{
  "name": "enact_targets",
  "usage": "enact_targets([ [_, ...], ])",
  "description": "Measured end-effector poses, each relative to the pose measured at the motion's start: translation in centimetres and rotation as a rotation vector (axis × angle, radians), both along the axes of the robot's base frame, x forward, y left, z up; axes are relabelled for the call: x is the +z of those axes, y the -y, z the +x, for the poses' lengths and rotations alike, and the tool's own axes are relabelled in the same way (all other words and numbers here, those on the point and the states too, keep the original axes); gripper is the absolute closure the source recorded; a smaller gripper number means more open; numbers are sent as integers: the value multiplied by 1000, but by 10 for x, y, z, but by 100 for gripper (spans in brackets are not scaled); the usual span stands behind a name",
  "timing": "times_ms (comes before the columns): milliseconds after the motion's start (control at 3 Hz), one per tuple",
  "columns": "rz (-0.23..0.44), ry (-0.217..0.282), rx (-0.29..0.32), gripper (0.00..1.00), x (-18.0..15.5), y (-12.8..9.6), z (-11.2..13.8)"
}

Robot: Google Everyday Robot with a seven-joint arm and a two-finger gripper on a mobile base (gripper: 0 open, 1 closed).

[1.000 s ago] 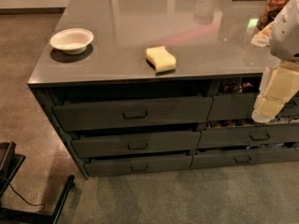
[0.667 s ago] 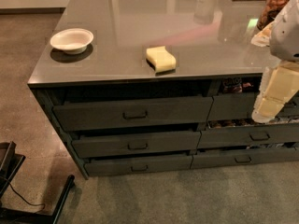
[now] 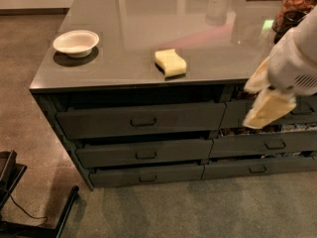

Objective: Open bottom drawer

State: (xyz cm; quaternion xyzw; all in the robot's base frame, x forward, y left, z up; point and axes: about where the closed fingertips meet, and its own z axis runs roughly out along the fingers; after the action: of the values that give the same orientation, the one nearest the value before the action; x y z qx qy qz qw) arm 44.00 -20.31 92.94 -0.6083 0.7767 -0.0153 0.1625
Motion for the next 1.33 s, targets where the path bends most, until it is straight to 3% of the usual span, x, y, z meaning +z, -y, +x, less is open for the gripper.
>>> enact_targets([
  [667, 107, -264, -23, 88, -151, -37, -21],
  [1000, 106, -281, -24, 100, -159, -36, -23],
  [1333, 106, -281, -24, 100, -160, -36, -24],
])
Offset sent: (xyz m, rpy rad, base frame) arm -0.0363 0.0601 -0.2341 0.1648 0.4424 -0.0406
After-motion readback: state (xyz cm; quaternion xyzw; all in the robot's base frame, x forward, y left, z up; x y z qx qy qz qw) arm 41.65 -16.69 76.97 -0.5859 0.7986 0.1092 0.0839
